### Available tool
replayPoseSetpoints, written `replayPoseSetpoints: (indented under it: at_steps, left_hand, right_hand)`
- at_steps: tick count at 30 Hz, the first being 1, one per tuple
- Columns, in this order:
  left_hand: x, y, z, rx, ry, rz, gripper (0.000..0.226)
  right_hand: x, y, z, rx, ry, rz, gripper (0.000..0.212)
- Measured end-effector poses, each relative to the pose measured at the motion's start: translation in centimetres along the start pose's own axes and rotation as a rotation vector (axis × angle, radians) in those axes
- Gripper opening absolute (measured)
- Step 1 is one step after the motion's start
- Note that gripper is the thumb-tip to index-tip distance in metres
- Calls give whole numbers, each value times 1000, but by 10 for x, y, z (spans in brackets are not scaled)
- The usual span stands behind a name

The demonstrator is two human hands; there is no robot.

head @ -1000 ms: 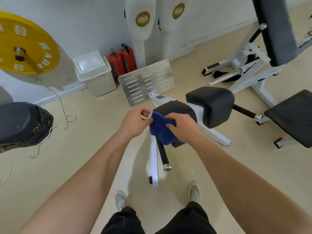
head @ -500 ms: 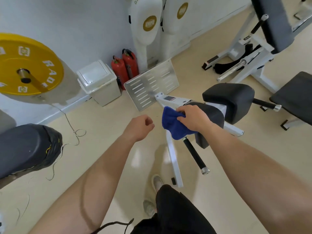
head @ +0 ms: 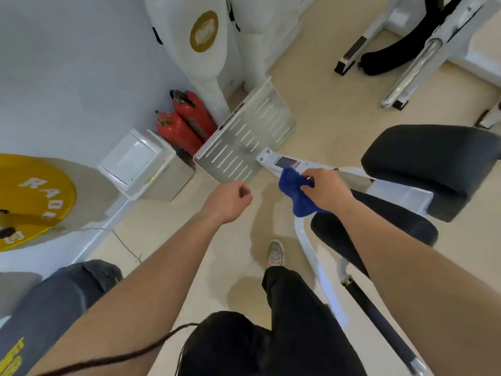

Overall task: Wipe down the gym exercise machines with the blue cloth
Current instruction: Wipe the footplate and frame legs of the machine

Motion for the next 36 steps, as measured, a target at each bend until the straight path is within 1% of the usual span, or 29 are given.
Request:
replayPoseSetpoints:
  at_steps: [2, 6, 8, 9, 11, 12, 13, 16, 17, 19, 21, 23, 25, 28, 30, 31, 32, 34, 36]
  left_hand:
    - [53, 1, -13, 46, 37, -3, 15]
    - [155, 11, -63, 79, 112, -17, 14]
    - [207, 22, -98, 102, 153, -45, 16]
    - [234, 30, -116, 109, 169, -52, 17]
    - [286, 49, -154, 100, 180, -59, 16]
    - [311, 60, -172, 81, 175, -52, 15]
    - [333, 73, -189, 63, 167, -44, 15]
    - [382, 98, -237, -8, 146, -86, 19]
    - [391, 103, -251, -36, 159, -116, 20]
    - [399, 110, -273, -72, 216, -159, 21]
    - [404, 115, -283, -93, 265, -206, 21]
    - [416, 117, -282, -91, 284, -256, 22]
    - [435, 125, -270, -52, 280, -287, 21]
    - [474, 130, -251, 84, 240, -380, 21]
    - [495, 127, -249, 176, 221, -458, 25]
    - [503, 121, -255, 208, 227, -512, 28]
    - [506, 110, -266, 234, 252, -576, 31]
    - [499, 89, -293, 290, 295, -728, 36]
    - [490, 76, -315, 277, 266, -869, 43]
  right_hand:
    - [43, -16, -13, 24, -6, -52, 19]
    - [118, -58, -47, 78, -47, -141, 24]
    - [156, -82, -62, 77, -129, -166, 26]
    - [174, -94, -68, 46, -200, -176, 28]
    - [206, -114, -84, -77, -339, -164, 30]
    - [222, -122, -101, -157, -353, -141, 29]
    - [235, -131, -125, -250, -317, -118, 28]
    - [255, -163, -207, -534, -99, -86, 24]
    - [258, -170, -228, -606, -58, -77, 26]
    - [262, -175, -260, -690, 30, -92, 39]
    - [272, -170, -283, -678, 82, -120, 58]
    - [292, -169, -298, -671, 95, -160, 73]
    - [317, -167, -315, -680, 150, -198, 77]
    - [351, -163, -337, -691, 204, -222, 76]
    - [360, -163, -339, -694, 206, -232, 72]
    - [357, -166, -331, -687, 178, -257, 72]
    - [346, -169, -319, -671, 152, -298, 77]
    - [319, -172, -301, -659, 131, -353, 94]
    - [309, -170, -300, -702, 143, -323, 99]
Point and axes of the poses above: each hand's wrist, its own x-axis towards the middle knuckle, its own z-axis out of the back of the hand, y = z × x, the point moved 9 cm from there along x, towards the middle knuckle, and after that the axes turned 5 degrees about -y, right-handed, at the moved point
